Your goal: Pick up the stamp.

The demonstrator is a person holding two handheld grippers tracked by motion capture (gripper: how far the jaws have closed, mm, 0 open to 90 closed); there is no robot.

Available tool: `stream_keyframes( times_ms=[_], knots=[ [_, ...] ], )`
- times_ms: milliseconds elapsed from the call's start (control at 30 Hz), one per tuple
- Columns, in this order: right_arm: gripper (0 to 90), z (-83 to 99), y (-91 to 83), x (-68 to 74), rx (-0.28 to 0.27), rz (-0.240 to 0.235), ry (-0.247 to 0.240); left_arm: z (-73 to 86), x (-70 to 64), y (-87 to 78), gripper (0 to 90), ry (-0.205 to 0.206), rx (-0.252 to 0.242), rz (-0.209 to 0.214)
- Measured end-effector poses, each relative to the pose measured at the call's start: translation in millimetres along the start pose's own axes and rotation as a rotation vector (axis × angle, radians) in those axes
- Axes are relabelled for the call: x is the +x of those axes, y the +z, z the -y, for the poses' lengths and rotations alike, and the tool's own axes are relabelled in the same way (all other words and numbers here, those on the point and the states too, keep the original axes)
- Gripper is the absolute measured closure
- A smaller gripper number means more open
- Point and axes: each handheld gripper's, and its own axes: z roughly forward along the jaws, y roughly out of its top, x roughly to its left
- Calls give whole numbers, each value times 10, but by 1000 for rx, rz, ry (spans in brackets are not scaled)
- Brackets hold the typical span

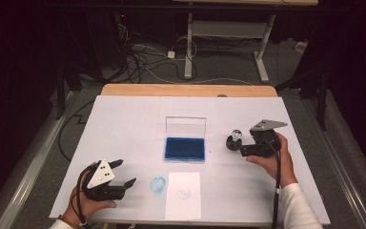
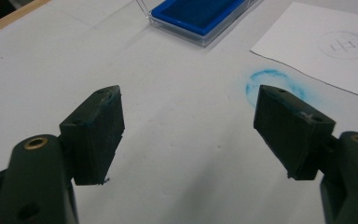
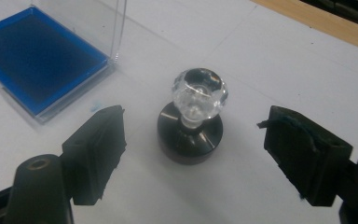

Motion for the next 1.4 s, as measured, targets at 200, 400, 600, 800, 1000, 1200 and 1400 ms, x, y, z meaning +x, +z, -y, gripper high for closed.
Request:
stream_keyframes(
  times_ms=[200,400,600,800,1000,1200,1400],
  knots=[
    [249,-40,151,-30,20,-10,9,3,2,14,236,-1,7,4],
    [298,-97,307,-25,35,-18,20,3,1,19,236,-1,9,5],
    [365,-123,360,-20,39,-21,11,10,4,32,236,-1,17,7],
    [414,-115,380,-46,34,-27,16,11,1,42,236,3,21,10],
    [441,-116,367,-61,25,-14,16,11,-3,50,236,3,24,14],
    [496,-114,374,-64,29,-16,16,14,-9,57,236,9,31,19],
    [560,-113,386,-59,29,-23,14,18,-5,63,236,8,33,24]
  ],
)
